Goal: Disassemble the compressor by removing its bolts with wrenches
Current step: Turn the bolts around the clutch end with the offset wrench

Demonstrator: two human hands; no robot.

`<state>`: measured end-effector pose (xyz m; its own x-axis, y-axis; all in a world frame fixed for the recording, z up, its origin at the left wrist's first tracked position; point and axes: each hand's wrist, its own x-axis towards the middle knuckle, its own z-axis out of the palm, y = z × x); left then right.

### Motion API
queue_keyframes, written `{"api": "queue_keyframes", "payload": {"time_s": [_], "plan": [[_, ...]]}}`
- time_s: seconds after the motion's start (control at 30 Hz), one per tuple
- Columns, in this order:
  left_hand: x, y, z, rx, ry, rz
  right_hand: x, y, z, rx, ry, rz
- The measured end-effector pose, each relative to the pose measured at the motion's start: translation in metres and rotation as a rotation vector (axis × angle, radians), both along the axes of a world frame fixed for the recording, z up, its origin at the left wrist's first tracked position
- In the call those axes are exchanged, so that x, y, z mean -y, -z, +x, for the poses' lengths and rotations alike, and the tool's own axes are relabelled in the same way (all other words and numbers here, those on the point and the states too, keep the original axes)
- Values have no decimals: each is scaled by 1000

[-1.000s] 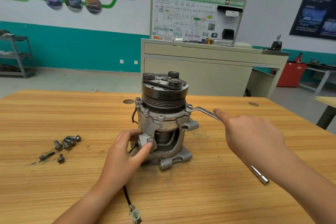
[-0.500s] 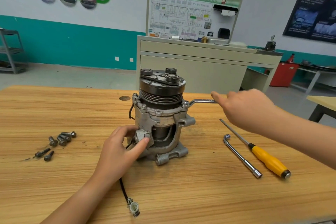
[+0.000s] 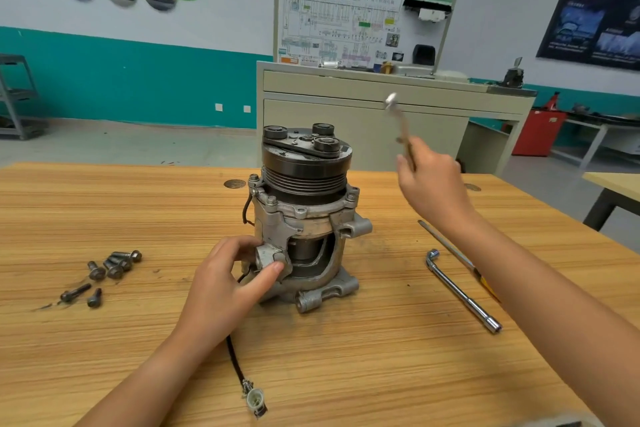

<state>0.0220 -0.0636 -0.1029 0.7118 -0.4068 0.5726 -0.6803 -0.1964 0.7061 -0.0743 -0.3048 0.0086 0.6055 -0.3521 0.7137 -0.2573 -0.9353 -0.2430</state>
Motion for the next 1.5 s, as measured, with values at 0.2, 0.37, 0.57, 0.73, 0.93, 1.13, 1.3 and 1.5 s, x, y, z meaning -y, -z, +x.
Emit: {"api": "queue_keyframes", "payload": {"time_s": [0.2, 0.37, 0.57, 0.73, 0.93, 1.13, 1.3, 1.5], "plan": [[1, 0, 0, -14, 1, 0, -29, -1, -70, -367, 81, -8], [0, -1, -2, -30, 2, 0, -50, 2, -73, -568, 127, -116], [0, -1, -2, -37, -6, -13, -80, -11, -68, -760, 288, -407], [0, 1, -1, -28, -6, -5, -94, -12, -64, -867, 312, -539], [1, 1, 0, -19, -2, -11, -56, -11, -65, -783, 272, -738], [1, 2, 1, -25, 14, -11, -8, -21, -44, -728, 160, -805], [1, 1, -1, -16, 22, -14, 13, -6, -3, -289, 25, -846], [1, 4, -1, -12, 17, -5, 0, 12, 35, -55, -72, -643]]}}
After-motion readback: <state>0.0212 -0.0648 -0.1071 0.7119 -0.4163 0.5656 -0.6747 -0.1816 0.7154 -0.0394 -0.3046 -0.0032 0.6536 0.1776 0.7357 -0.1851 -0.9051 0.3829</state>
